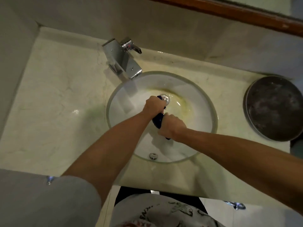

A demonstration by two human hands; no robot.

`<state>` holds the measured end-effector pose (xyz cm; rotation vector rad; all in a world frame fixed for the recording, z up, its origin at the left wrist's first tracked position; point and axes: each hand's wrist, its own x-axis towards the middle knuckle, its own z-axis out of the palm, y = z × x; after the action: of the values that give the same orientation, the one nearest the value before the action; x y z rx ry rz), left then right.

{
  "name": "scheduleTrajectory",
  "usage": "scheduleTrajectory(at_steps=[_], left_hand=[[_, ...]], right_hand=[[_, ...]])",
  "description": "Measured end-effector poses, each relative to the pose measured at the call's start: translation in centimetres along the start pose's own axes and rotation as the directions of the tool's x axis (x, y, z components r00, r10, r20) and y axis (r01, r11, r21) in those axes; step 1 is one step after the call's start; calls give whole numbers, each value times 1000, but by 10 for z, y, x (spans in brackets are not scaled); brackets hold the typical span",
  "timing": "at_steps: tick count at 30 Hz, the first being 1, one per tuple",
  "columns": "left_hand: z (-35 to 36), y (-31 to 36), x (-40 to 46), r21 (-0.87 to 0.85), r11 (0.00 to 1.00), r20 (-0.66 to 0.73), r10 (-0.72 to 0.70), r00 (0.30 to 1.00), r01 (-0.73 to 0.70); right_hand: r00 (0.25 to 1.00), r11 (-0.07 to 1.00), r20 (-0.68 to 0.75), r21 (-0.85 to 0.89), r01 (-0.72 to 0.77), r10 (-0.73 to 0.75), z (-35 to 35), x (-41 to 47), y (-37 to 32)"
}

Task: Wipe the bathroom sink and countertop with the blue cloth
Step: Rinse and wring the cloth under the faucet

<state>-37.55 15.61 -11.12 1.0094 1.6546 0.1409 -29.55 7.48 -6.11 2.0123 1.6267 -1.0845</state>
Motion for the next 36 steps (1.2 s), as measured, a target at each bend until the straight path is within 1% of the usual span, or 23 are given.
scheduleTrajectory(at_steps=[2, 5, 10, 14, 18, 19, 21, 22, 23, 24, 25, 26, 27, 28, 29, 30, 32, 33, 35, 36], left_hand=[[9, -7, 5, 79, 997, -26, 4, 1000, -2], [12, -14, 10, 127, 992, -63, -17, 998, 25], [8, -25, 15, 132, 990, -76, -42, 996, 52], [7, -29, 15, 124, 991, -69, -34, 997, 42], [4, -14, 14, 108, 994, -47, -21, 999, 26], [-5, -9, 14, 148, 989, -64, -2, 998, 12], [-28, -13, 15, 262, 965, -143, 69, 987, -29], [-37, -23, 15, 292, 956, -184, 83, 979, -27], [-38, -33, 13, 294, 956, -197, 51, 979, 10], [-32, -42, 7, 273, 961, -176, -1, 984, 50], [-23, -46, -1, 200, 976, -121, -61, 991, 85], [-12, -46, -11, 80, 991, -16, -103, 995, 104], [-2, -39, -24, -98, 986, 144, -122, 982, 136], [5, -31, -39, -299, 932, 308, -110, 945, 206], [11, -22, -49, -449, 853, 418, -62, 906, 266], [15, -15, -56, -563, 771, 469, 4, 883, 296], [21, -4, -62, -712, 635, 463, 104, 880, 299], [22, 2, -63, -758, 589, 434, 134, 891, 280], [21, 9, -65, -803, 545, 374, 141, 917, 244], [19, 10, -64, -819, 525, 352, 141, 925, 232]], right_hand=[[999, 996, -44, -86, -1, -3, 6, 2, -1], [998, 989, -66, -151, 1, -11, 14, 3, -4], [998, 987, -70, -161, -2, -10, 24, 2, -14], [997, 980, -73, -200, 17, -32, 24, -3, -15], [991, 974, -117, -222, 37, -64, 13, -8, -15], [984, 971, -162, -237, 37, -77, 5, -8, -12], [941, 972, -329, -233, 6, -85, -15, -12, 2], [907, 986, -418, -166, -24, -48, -27, -16, 12], [872, 996, -490, -78, -52, 8, -38, -19, 23], [850, 998, -523, 13, -67, 64, -46, -22, 32], [836, 994, -539, 90, -66, 104, -52, -25, 39], [824, 988, -552, 144, -57, 128, -57, -26, 42], [811, 983, -569, 178, -39, 135, -60, -25, 43], [805, 978, -576, 205, -23, 140, -63, -26, 42], [805, 976, -577, 217, -11, 137, -65, -26, 41], [808, 977, -576, 215, 3, 125, -66, -27, 40], [828, 976, -551, 214, 24, 101, -65, -28, 38], [843, 973, -531, 226, 42, 87, -63, -29, 36], [880, 939, -471, 326, 113, 58, -61, -31, 33], [902, 895, -429, 419, 152, 48, -61, -32, 31]])
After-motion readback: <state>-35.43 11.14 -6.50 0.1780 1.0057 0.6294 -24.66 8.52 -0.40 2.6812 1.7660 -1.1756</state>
